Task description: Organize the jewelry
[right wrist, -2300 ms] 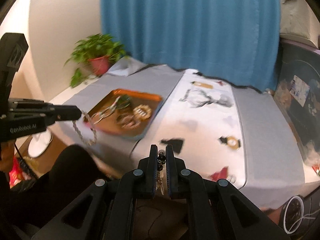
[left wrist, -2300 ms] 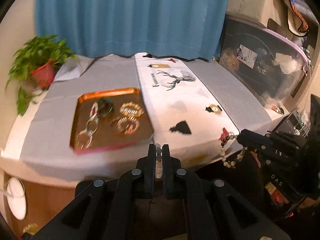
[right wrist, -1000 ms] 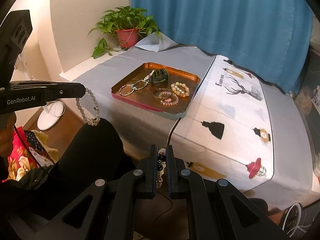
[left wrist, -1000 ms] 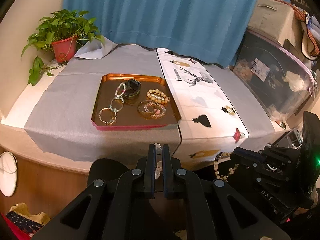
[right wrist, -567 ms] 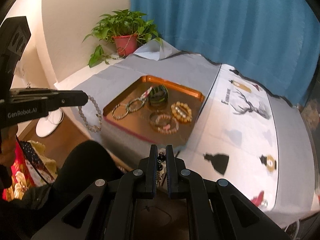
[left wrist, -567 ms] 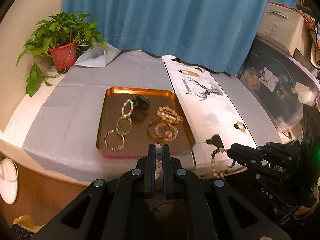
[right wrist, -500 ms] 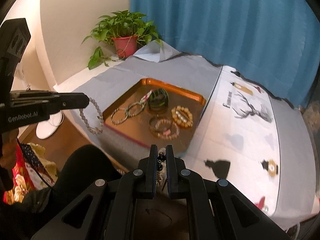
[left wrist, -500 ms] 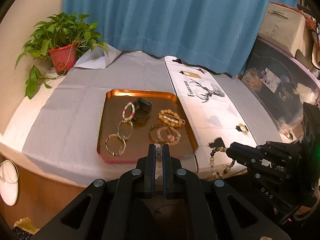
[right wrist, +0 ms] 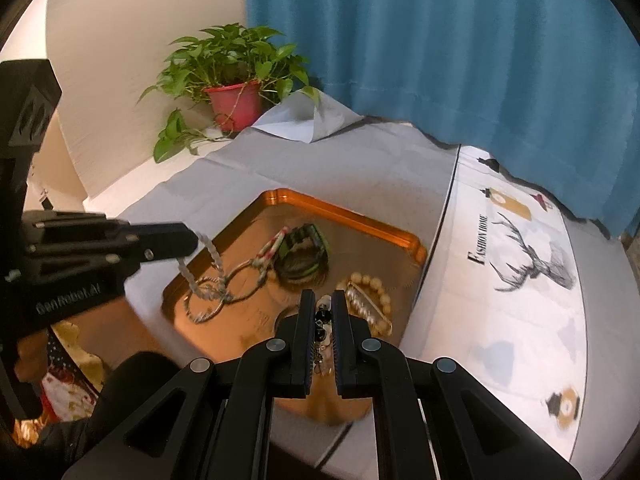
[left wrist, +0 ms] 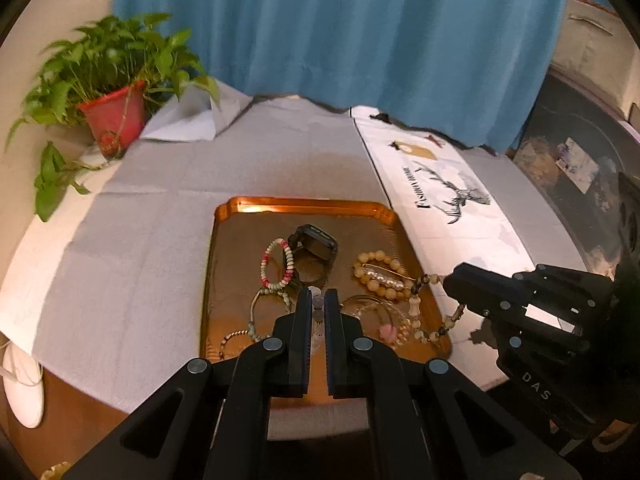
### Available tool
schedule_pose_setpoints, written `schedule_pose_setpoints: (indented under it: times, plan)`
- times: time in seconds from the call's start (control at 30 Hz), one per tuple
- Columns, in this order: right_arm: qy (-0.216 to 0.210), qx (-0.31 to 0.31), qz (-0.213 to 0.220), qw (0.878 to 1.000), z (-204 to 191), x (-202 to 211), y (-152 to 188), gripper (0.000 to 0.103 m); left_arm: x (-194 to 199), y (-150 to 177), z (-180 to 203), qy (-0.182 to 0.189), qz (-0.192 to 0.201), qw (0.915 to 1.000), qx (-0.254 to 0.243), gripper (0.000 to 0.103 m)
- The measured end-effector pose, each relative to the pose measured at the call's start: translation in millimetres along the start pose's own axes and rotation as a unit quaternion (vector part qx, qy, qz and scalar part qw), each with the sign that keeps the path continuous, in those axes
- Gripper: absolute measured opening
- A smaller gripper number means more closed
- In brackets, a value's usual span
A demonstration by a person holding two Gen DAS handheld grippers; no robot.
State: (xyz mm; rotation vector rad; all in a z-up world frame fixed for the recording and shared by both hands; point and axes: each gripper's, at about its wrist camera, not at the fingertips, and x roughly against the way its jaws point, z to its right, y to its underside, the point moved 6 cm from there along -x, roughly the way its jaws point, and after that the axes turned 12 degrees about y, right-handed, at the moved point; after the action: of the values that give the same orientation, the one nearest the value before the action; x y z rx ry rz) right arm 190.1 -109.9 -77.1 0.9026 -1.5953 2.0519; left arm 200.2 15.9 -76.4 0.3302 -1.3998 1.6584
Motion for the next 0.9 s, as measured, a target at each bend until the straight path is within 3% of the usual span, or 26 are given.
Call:
schedule_pose_setpoints:
  times: [0.33,0.4,0.43,0.47,0.5,0.53,0.57,0.73,0.9]
  plan:
    - [-0.003,-0.007,-0.016,1.000,7,-52,-5,0.008,-48,-10,-25,-0.036,-0.017,0.9992,-0.009,0.004]
    - [-0.011,-0.014,-0.024,1.000,7,-62,-3,0.010,-55,-9,-32,-0.047,-0.017,0.9988,-0.004,0.008]
    - [-0.019,-0.013,-0.033,0.999,5,-68,0,0.011,-59,-7,-37,-0.055,-0.023,0.9982,-0.001,0.024]
    - [-0.023,-0.007,-0.049,0.998,3,-76,4,0.017,-63,-5,-41,-0.069,-0.032,0.9971,0.003,0.062]
    - [-0.021,0.000,-0.065,0.998,1,-81,9,0.026,-66,-1,-47,-0.093,-0.041,0.9949,0.007,0.083]
    - [-0.014,0.007,-0.082,0.997,0,-87,16,0.049,-65,2,-51,-0.119,-0.038,0.9921,0.008,0.102]
    - [-0.005,0.013,-0.099,0.995,-1,-92,24,0.065,-63,4,-52,-0.133,-0.030,0.9906,0.007,0.102]
    - [0.011,0.009,-0.099,0.995,2,-73,51,0.070,-49,28,-47,-0.149,-0.037,0.9880,0.013,0.102]
    - [0.026,-0.022,-0.082,0.996,9,-30,70,0.072,-14,51,-27,-0.146,-0.010,0.9889,0.029,0.102]
